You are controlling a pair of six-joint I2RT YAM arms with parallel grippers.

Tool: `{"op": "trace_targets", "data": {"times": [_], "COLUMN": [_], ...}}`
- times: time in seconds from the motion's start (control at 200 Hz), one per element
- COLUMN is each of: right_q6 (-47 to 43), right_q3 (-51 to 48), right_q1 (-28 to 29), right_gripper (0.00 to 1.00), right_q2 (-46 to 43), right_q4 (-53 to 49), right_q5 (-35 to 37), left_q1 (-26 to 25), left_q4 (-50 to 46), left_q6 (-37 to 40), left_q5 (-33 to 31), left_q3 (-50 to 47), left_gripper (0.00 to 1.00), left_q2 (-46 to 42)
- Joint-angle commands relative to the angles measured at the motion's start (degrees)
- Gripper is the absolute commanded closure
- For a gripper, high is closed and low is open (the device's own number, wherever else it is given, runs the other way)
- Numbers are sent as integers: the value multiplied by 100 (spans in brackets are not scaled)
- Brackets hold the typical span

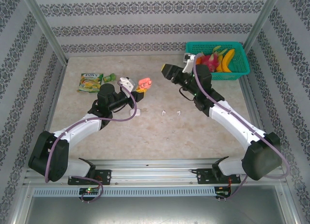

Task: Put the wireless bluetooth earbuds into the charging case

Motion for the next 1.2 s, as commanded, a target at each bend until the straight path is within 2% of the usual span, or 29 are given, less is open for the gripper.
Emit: {"op": "trace_targets", "data": {"times": [0.0,0.145,0.325,0.66,1.199], "right_q6": [425,438,450,420,360], "right_q3": [-146,-38,181,522,171], "right_q1": [-255,-291,-206,146,375], "right_gripper": [57,67,72,75,77], "right_q2": [246,619,1020,1416,803], "right_q4": [-175,-194,-183,-195,-365], "right_q5": [-690,-1003,-1172,-1333,-1343], "left_q1": [-82,-86,-81,-81,-81], "left_q4": [311,297,249,207,214], "left_q6": [52,21,-1,-23,30], "left_q5": [241,378,429,434,278], "left_q3": [19,35,72,149,153], "left_gripper": [100,100,100,100,100], "left_q2": [-59,-86,-121,-51,32]}}
